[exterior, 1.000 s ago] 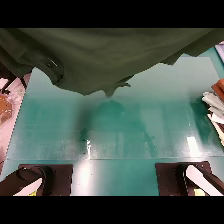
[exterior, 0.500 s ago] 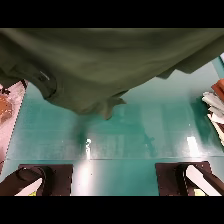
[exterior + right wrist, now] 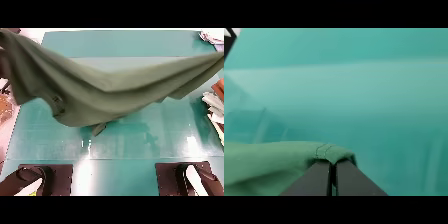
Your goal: Fold the shirts.
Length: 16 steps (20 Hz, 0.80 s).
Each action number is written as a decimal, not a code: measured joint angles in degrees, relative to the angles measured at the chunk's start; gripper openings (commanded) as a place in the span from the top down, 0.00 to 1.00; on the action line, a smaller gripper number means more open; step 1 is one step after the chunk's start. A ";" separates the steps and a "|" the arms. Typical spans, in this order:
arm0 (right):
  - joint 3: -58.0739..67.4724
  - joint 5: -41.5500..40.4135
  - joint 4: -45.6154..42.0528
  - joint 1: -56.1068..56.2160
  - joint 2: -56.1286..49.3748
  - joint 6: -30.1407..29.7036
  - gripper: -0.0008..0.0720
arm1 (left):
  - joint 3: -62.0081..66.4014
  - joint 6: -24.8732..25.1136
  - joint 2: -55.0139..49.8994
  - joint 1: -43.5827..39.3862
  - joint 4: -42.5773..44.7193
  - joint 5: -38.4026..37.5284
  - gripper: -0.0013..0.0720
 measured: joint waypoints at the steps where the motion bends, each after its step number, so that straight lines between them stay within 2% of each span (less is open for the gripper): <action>1: -4.15 -1.57 -0.02 0.81 0.50 -0.72 0.96 | -3.32 0.20 -1.40 0.00 -0.52 1.66 0.94; 4: -15.82 -8.00 -0.07 4.09 0.13 -2.91 0.96 | -13.31 0.48 -6.67 0.00 -1.64 8.68 0.94; 8: -25.42 -19.10 0.02 8.59 -5.51 -6.19 0.96 | -22.01 0.66 -15.26 0.02 -1.99 22.23 0.94; 12: -28.35 -28.61 0.11 11.78 -14.25 -9.40 0.95 | -24.92 0.83 -24.68 0.00 -1.86 36.35 0.94; 16: -26.49 -31.41 0.15 12.90 -22.67 -10.64 0.95 | -25.73 0.83 -30.69 0.07 -0.17 45.68 0.94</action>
